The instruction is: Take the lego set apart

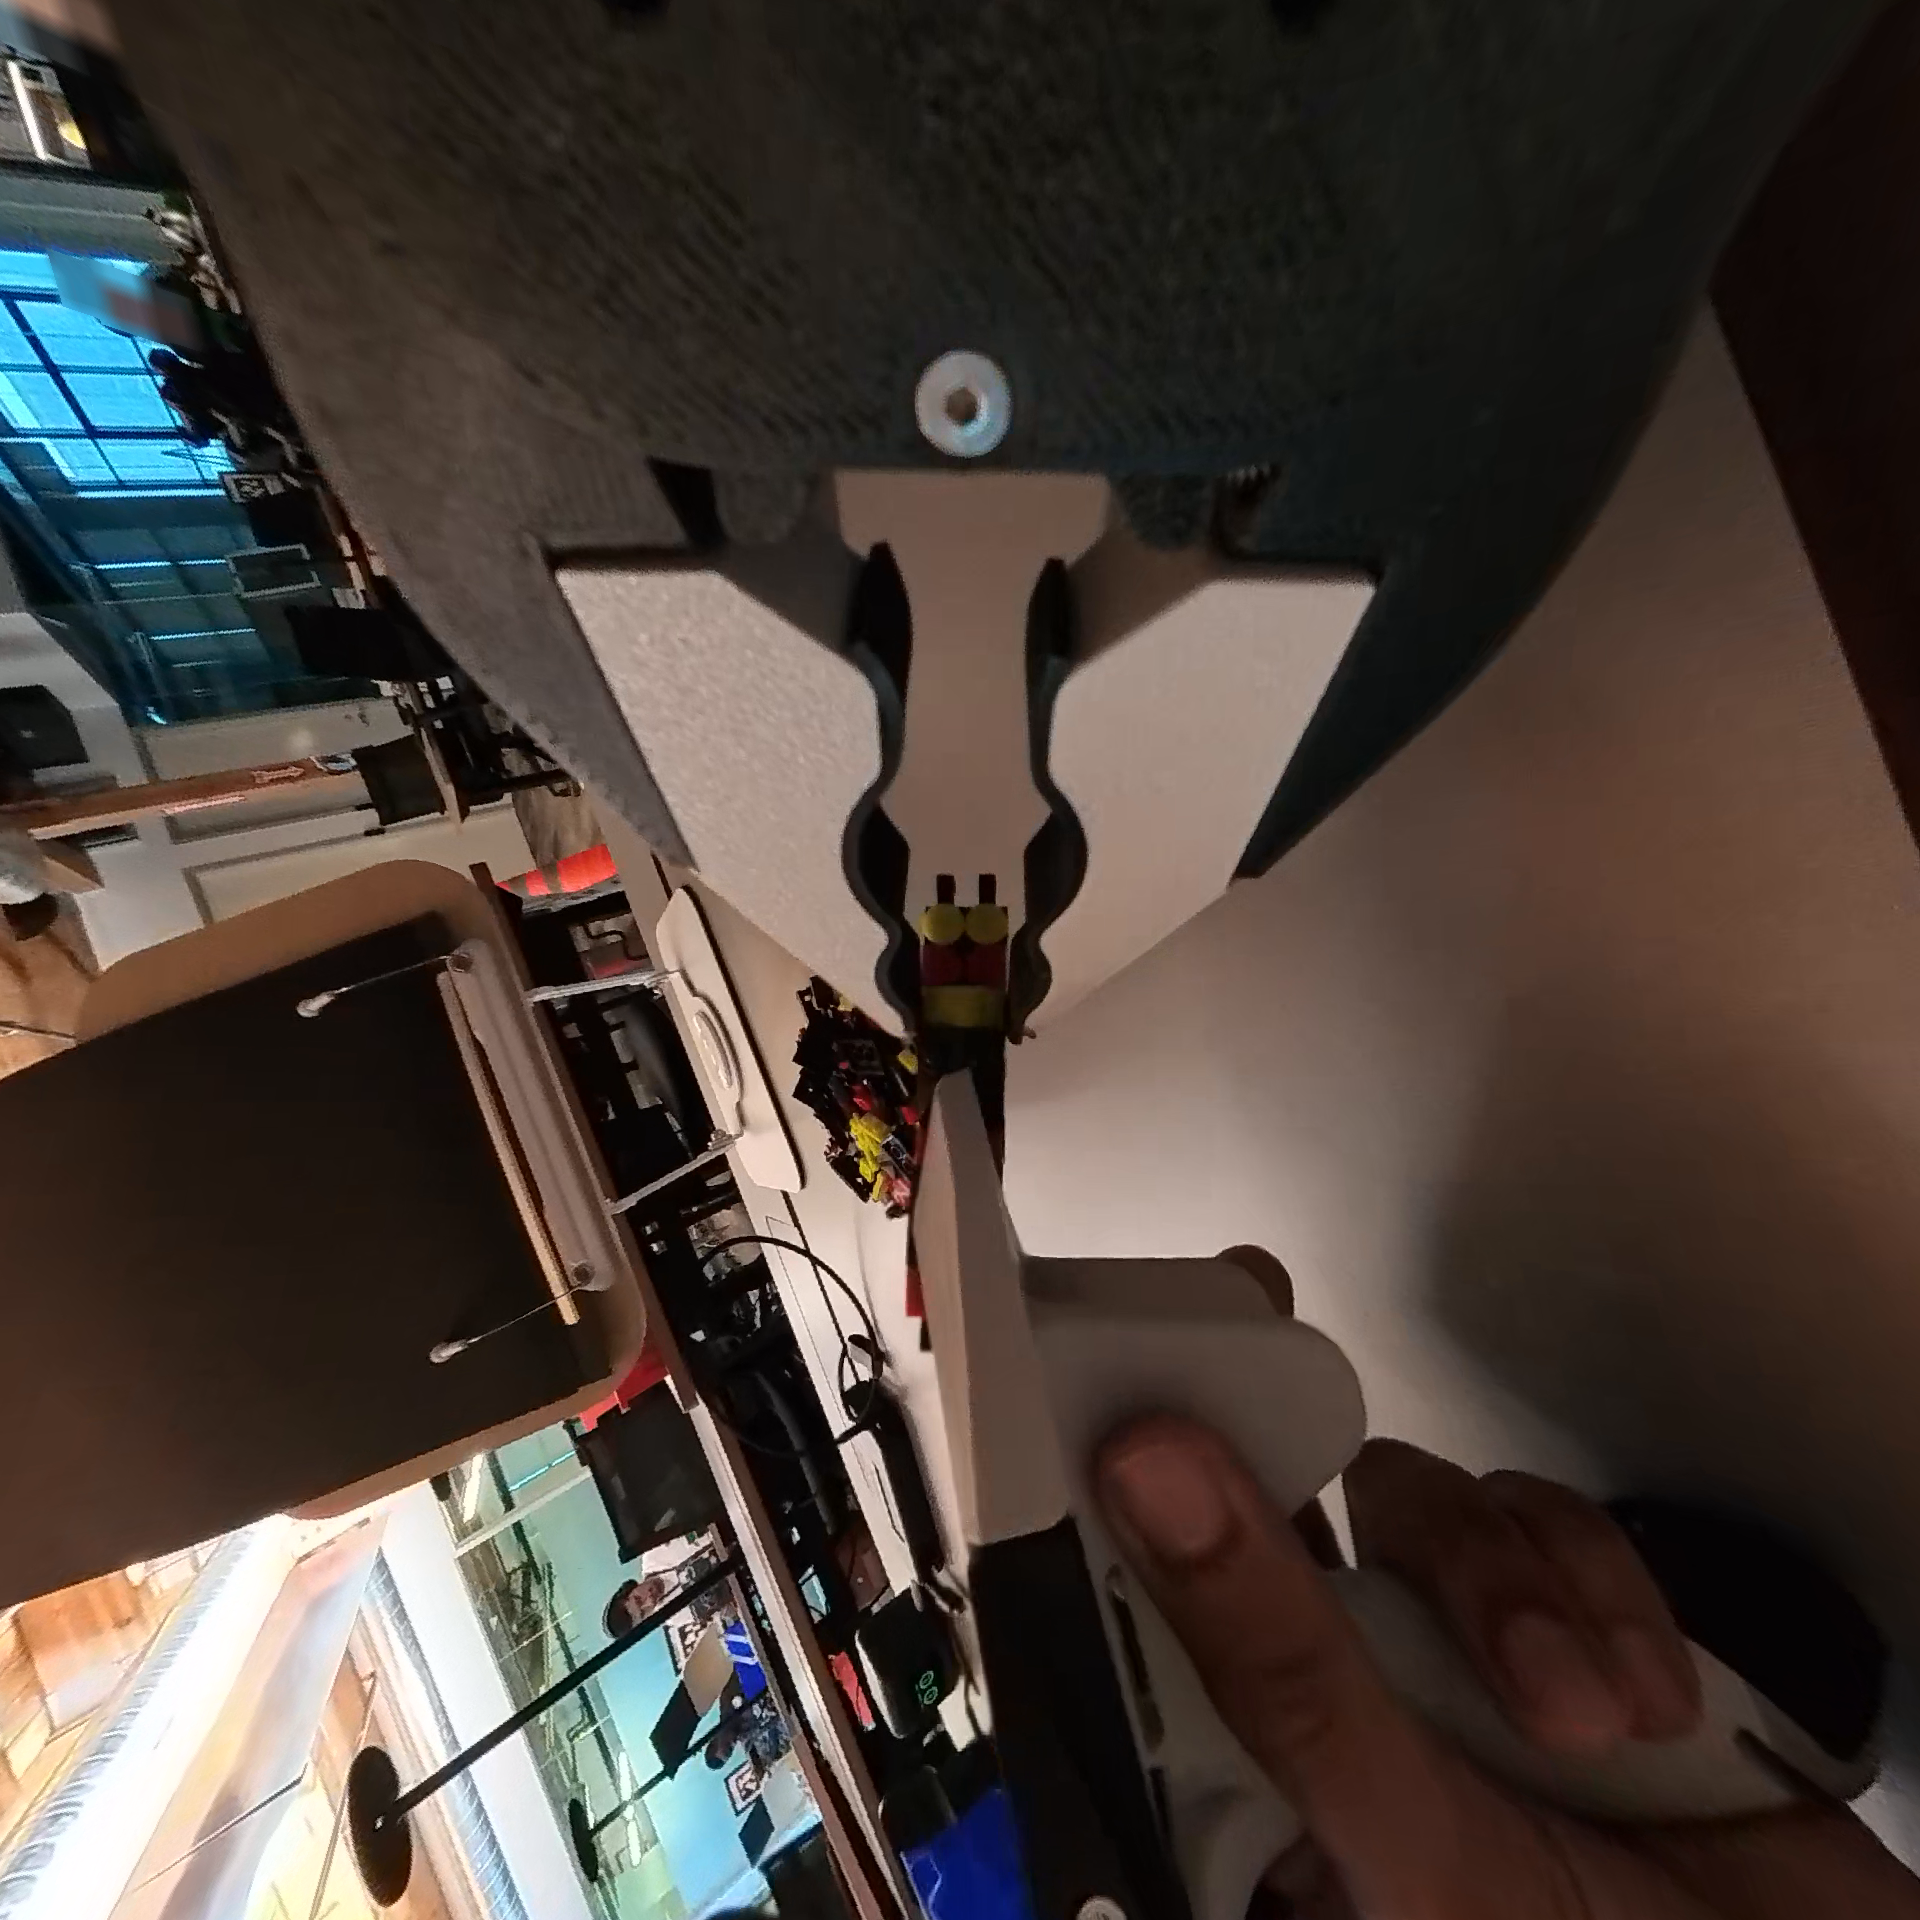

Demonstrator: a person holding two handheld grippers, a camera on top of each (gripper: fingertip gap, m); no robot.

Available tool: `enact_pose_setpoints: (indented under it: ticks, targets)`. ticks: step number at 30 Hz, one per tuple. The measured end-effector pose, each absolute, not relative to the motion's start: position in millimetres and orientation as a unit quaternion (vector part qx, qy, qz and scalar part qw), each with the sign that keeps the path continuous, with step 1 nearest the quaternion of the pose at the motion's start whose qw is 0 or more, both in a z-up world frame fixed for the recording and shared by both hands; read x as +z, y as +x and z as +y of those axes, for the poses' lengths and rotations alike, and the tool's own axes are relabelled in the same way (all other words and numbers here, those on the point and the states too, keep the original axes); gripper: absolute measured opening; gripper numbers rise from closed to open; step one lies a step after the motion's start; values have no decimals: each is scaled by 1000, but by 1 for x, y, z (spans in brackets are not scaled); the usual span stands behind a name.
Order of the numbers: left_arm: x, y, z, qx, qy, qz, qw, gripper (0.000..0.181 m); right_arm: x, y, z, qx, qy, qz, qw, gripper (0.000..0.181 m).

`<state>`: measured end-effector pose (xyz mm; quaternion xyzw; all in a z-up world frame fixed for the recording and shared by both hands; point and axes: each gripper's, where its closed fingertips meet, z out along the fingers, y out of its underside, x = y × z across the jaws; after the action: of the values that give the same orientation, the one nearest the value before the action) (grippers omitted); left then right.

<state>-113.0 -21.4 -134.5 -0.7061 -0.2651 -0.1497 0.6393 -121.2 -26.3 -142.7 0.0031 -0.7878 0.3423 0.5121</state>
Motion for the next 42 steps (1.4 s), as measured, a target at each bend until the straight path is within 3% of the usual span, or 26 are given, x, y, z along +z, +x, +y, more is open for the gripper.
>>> enact_pose_setpoints:
  ticks: [4,6,8,36,42]
  targets:
    - [-135,-110,-20,-179,-704,-263,635,16,-143,-121,-26,333,7,-792,513,14]
    - [-141,-107,-15,-202,-707,-270,621,27,-140,-118,-31,342,11,-788,512,14]
    - [-137,-108,-13,-210,-691,-277,634,15,-140,-118,-33,337,12,-790,512,14]
    - [-140,-107,-22,-194,-721,-252,616,13,-150,-116,-29,339,16,-802,491,14]
    - [-139,-109,-18,-120,-743,-243,613,13,-149,-118,-25,328,-5,-810,486,14]
